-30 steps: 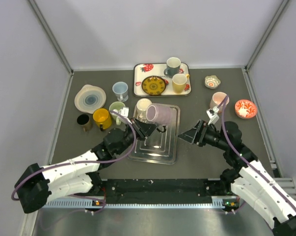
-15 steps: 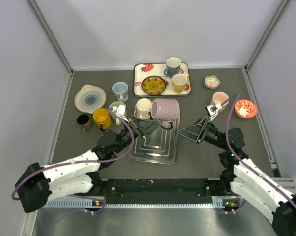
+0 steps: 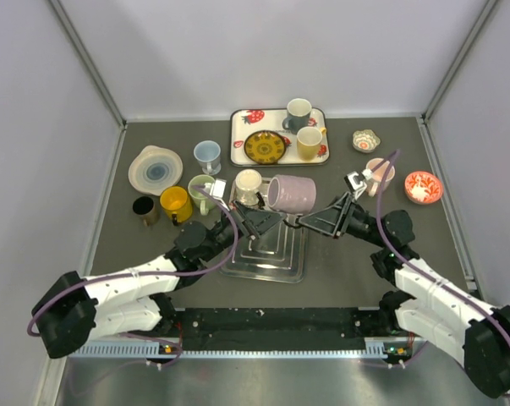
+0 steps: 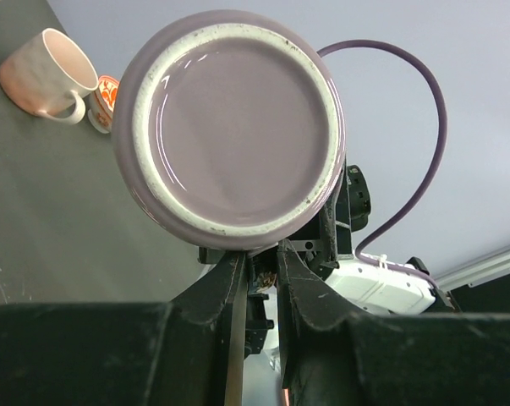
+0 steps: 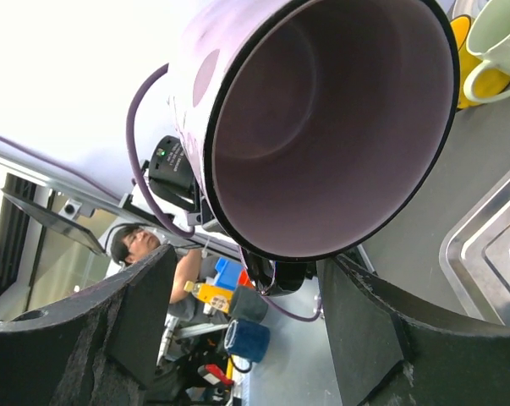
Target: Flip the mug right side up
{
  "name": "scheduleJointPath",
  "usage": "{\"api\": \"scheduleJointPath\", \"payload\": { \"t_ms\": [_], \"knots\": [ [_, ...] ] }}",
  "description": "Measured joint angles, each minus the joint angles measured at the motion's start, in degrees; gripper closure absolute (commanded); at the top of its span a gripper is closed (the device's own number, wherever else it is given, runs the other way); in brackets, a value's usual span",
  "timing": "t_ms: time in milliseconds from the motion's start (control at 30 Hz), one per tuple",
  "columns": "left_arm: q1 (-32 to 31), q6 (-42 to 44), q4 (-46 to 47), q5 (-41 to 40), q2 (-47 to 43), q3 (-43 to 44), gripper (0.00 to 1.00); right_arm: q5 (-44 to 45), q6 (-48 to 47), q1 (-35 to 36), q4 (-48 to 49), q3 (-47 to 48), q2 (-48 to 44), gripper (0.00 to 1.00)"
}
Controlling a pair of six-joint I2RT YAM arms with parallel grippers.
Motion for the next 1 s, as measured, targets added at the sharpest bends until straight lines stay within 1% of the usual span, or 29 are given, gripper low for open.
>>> {"api": "scheduleJointPath", "payload": {
  "t_ms": [100,200,333,400,433,600,633,767,800,833,900,933,1000],
  "knots": [
    [-0.1,-0.3,1.3,0.0,1.0,0.0,1.0,-0.4,0.3,0.0,0.6,0.4,1.3,0.35],
    [-0.3,-0.4,2.5,0.0,2.0,0.2,1.0,-0.7,0.8,0.0,0.9,0.7,2.3,0.4],
    [-0.9,-0.4,3.8,0.2,3.3,0.7,1.0,-0.8,1.4,0.0,1.7,0.7,3.7,0.48],
    [-1.0,-0.4,4.4,0.2,3.5,0.7,1.0,-0.8,2.2,0.0,2.9,0.7,4.5,0.5],
    [-1.1,-0.4,4.6,0.2,3.5,0.7,1.0,-0.8,2.5,0.0,3.3,0.8,4.9,0.53],
    [-1.2,-0.4,6.9,-0.5,3.6,0.8,1.0,-1.0,5.2,0.1,7.3,2.3,8.2,0.62],
    [-1.2,-0.3,7.3,-0.5,3.5,0.9,1.0,-1.0,6.0,0.1,8.3,2.6,9.0,0.65],
    [-1.2,-0.2,8.5,-0.7,3.5,1.0,1.0,-0.8,9.4,0.3,14.8,2.6,12.7,0.65],
    [-1.2,-0.2,8.7,-0.9,3.5,1.0,1.0,-0.7,10.5,0.3,16.6,2.6,13.7,0.64],
    [-1.2,-0.1,8.8,-0.9,3.5,1.0,1.0,-0.6,11.4,0.3,18.2,2.6,14.6,0.6],
    [-1.2,0.1,9.0,-1.1,3.5,1.0,1.0,-0.3,13.3,0.3,20.7,2.6,16.1,0.59],
    [-1.2,0.1,9.0,-1.2,3.5,1.0,1.0,-0.1,13.9,0.3,21.6,2.6,16.7,0.61],
    [-1.2,0.1,8.9,-1.3,3.5,1.0,1.0,0.0,14.8,0.3,22.5,2.6,17.5,0.7]
  ]
}}
